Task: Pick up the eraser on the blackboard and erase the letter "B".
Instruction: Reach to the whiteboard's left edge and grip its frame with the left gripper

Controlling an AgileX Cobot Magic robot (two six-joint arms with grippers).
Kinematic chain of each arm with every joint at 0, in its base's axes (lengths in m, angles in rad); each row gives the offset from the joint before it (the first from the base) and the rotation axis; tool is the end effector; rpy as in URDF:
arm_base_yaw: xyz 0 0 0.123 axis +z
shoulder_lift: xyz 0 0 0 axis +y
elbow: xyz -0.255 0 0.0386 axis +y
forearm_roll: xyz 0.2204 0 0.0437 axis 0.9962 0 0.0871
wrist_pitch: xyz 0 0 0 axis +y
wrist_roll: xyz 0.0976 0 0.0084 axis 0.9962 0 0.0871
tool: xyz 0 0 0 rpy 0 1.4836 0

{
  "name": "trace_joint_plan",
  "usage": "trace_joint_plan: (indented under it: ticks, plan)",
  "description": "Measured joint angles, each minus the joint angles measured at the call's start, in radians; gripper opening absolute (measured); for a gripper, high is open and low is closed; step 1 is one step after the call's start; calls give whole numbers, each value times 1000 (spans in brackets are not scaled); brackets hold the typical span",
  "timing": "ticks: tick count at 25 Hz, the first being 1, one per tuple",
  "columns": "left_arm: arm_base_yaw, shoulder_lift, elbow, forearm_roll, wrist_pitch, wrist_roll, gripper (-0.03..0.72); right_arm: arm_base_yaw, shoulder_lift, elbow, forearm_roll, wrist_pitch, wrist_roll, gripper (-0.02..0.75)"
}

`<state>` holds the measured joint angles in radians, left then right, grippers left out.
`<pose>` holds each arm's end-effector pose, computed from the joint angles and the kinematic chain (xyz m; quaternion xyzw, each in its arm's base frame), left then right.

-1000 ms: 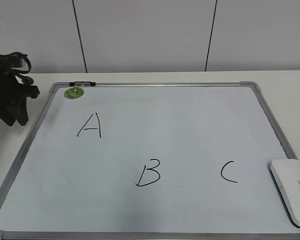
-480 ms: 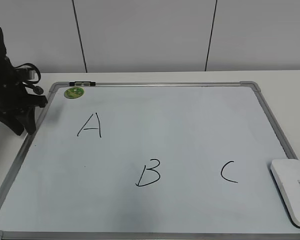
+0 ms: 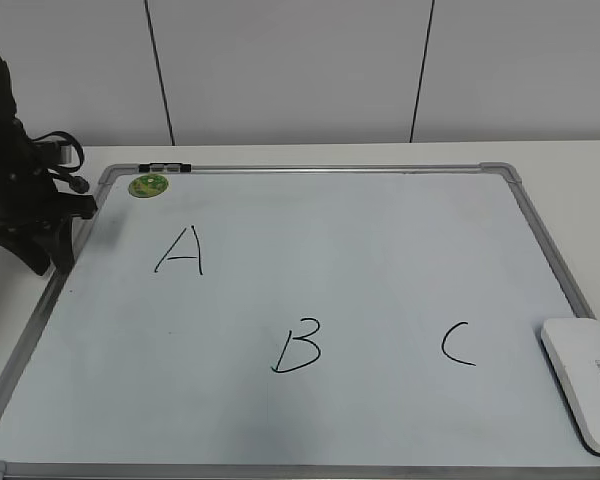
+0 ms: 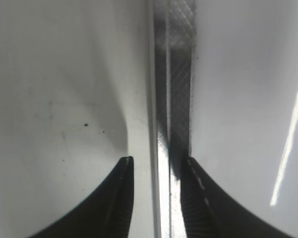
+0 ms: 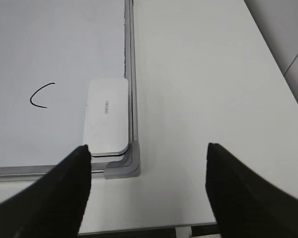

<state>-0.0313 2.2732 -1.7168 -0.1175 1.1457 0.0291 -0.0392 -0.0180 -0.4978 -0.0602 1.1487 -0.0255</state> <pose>0.3997 -0.0230 0.1161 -0.0048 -0.9983 0.0529 0.0221 -0.0021 -0.0053 0.2529 0.0087 0.8711 -0.0458 0.4889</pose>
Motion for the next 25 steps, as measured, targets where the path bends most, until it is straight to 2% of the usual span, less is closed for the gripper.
trace_joint_plan:
  ticks: [9,12,15,25]
  plan:
    - [0,13,-8,-12,2,0,235,0,0,0,0,0,0,535]
    - [0,14,-8,-22,2,0,162,0,0,0,0,0,0,535]
    - [2,14,-8,-26,4,0,38,0,0,0,0,0,0,535]
    - [2,14,-8,-28,7,0,19,0,64,-12,2,-12,0,535]
